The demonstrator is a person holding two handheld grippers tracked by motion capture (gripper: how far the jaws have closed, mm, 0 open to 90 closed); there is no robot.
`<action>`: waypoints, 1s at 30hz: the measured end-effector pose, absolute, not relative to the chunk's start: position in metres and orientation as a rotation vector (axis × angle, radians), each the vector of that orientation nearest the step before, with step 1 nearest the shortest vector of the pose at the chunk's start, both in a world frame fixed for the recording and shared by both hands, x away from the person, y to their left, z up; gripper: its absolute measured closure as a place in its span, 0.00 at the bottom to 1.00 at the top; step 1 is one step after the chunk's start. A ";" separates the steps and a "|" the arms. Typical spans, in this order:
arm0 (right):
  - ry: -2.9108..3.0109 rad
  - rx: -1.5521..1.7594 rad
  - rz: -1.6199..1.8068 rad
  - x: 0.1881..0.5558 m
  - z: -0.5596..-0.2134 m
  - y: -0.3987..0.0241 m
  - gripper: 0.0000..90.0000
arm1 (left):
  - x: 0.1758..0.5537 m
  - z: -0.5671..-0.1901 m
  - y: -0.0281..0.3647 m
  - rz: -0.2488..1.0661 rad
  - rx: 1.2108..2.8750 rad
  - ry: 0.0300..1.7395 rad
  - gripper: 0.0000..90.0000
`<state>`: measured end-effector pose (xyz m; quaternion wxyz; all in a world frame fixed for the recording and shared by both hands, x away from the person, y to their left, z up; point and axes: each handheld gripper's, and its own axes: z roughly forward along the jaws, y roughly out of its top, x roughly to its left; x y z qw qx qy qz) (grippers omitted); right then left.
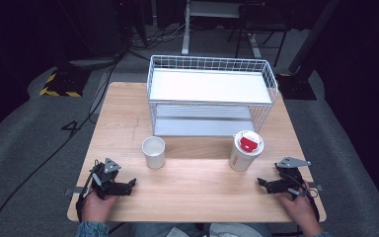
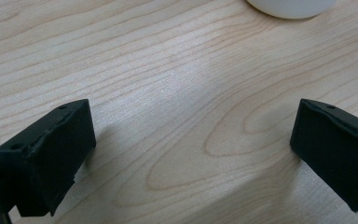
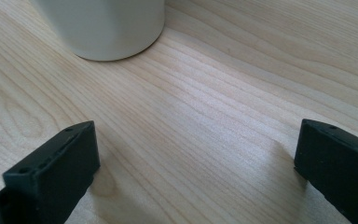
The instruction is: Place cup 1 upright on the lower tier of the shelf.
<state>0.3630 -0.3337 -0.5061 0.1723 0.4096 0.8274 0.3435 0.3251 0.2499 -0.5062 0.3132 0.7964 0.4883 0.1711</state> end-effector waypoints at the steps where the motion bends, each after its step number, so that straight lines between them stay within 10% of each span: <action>1: 2.348 1.161 0.973 0.363 -0.506 -0.334 0.00 | 0.325 -0.506 0.250 0.451 2.101 1.288 0.01; 30: 2.348 1.161 0.973 0.363 -0.506 -0.334 0.00 | 0.326 -0.492 0.248 0.392 2.075 1.353 0.01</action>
